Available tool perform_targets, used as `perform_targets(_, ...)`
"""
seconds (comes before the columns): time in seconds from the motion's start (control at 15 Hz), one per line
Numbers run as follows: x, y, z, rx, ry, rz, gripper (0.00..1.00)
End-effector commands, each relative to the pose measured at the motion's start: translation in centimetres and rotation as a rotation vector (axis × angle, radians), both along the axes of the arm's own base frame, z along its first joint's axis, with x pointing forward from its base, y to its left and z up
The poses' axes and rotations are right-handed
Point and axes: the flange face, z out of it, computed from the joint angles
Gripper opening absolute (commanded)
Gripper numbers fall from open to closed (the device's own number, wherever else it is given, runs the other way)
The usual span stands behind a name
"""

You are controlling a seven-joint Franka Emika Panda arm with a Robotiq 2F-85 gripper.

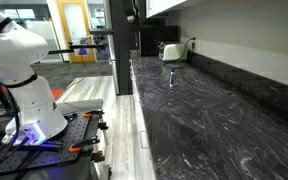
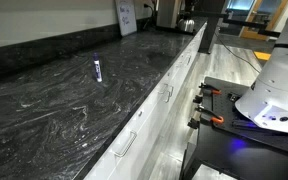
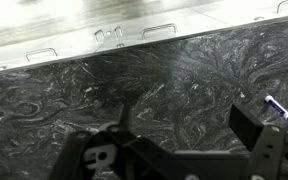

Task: Move the marker to the right

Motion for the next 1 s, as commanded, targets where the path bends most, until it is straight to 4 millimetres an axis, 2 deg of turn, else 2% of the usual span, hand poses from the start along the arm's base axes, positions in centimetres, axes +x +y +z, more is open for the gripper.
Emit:
perform_targets(0.0,0.0,0.0,0.0,0.000,0.001,0.000,1.00)
perform_targets(0.2,0.0,0.0,0.0,0.000,0.001,0.000,1.00)
perform_targets(0.33,0.9,1.1,-0.4,0.017,0.002,0.021,1.00)
perform_targets(0.6,2.9,4.4,-1.8,0.062,0.023,0.083,1.00)
perform_targets(0.93,6.0,9.1,-4.8,0.114,-0.002,0.144,1.00)
